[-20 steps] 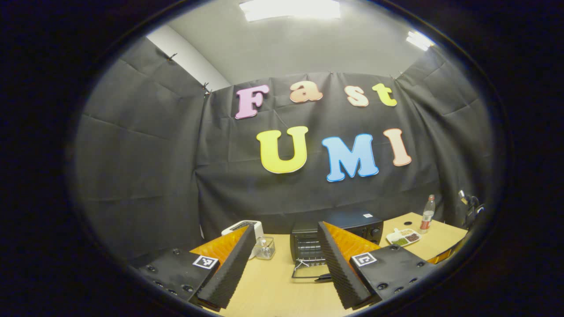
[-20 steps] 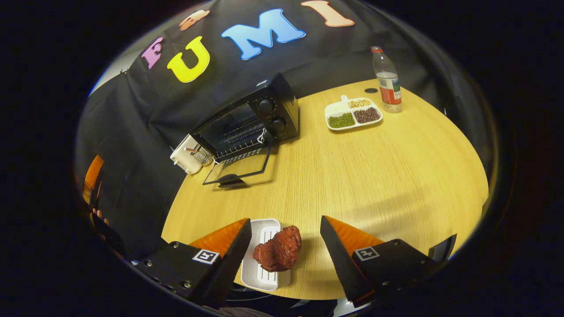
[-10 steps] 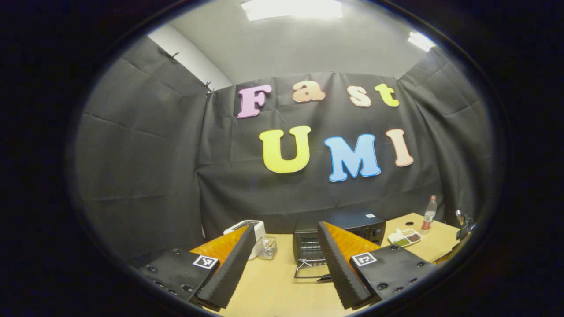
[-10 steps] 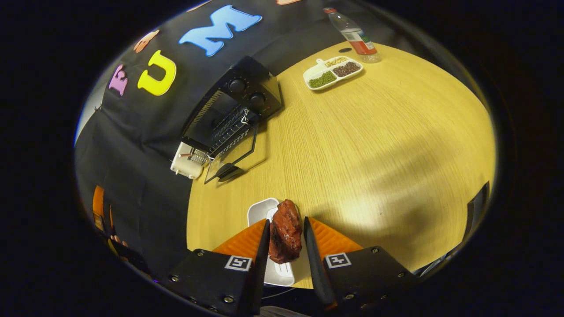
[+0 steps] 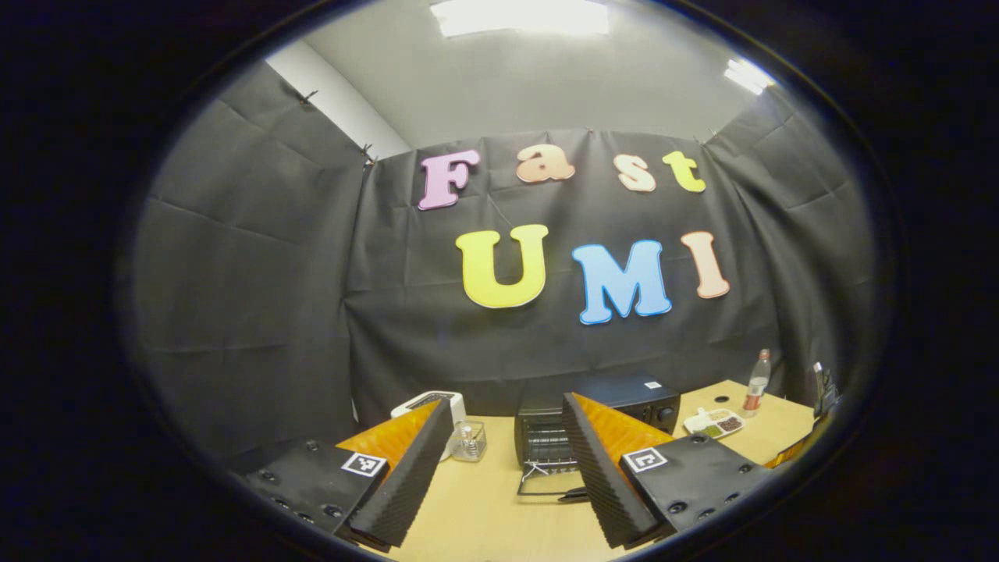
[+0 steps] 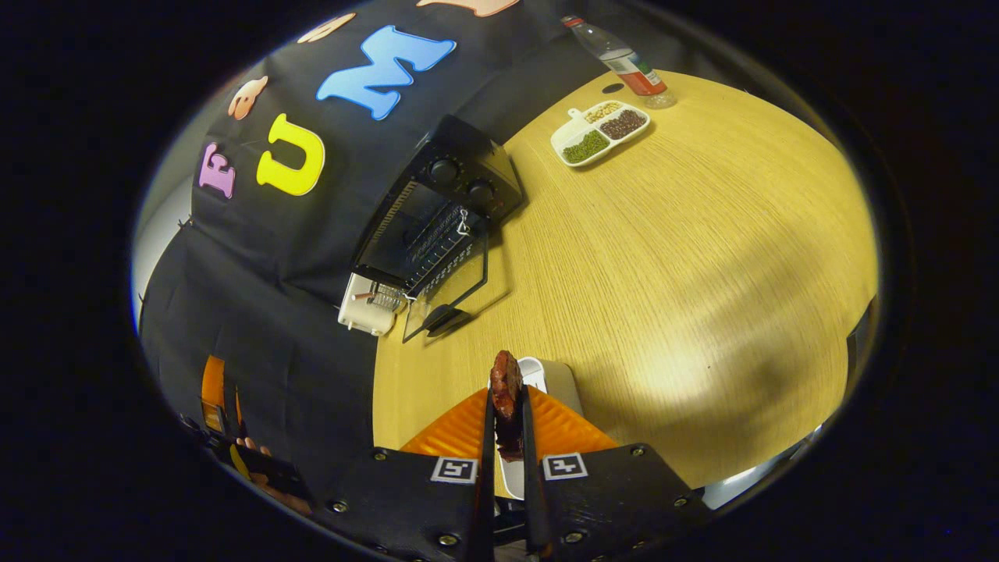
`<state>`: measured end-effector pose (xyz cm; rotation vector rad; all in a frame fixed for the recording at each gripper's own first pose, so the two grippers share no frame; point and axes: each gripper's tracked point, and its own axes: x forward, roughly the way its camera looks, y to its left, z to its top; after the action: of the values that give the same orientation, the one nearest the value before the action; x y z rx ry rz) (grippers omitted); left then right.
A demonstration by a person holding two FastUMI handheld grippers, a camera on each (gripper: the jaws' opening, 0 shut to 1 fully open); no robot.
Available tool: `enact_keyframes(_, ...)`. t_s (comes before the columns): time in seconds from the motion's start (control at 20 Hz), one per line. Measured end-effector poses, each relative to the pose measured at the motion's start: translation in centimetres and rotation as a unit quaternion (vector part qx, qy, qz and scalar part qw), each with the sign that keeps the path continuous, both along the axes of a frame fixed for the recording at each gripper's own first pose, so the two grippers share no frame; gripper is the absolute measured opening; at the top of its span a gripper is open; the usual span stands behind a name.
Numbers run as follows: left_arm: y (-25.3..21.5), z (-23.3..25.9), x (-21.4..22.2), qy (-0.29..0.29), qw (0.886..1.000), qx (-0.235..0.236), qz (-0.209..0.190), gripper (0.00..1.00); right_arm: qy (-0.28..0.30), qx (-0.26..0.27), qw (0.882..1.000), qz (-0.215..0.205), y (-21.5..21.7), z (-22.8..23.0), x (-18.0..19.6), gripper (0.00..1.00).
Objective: Open the electric oven with the left hand, put the food in, and close the electric oven.
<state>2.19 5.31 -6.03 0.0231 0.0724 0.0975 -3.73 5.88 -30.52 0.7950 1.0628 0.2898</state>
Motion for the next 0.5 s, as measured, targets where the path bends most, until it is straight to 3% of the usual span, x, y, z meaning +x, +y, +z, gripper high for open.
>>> enact_keyframes(0.15, 0.0, -0.6, 0.6, 0.004, 1.000, -0.007, -0.004, 0.98, 0.008, -0.025, 0.999, 0.018, -0.2, -0.8, -0.4, 0.16)
enact_keyframes(0.25, 0.3, -0.7, 0.8, 0.004, 1.000, -0.007, -0.005, 0.99, 0.009, -0.019, 1.000, 0.013, 0.4, -0.3, -0.7, 0.05)
enact_keyframes(0.5, 0.9, -1.1, 1.5, 0.003, 1.000, -0.010, -0.006, 0.98, -0.007, -0.009, 1.000, -0.011, 0.6, 1.8, 1.0, 0.05)
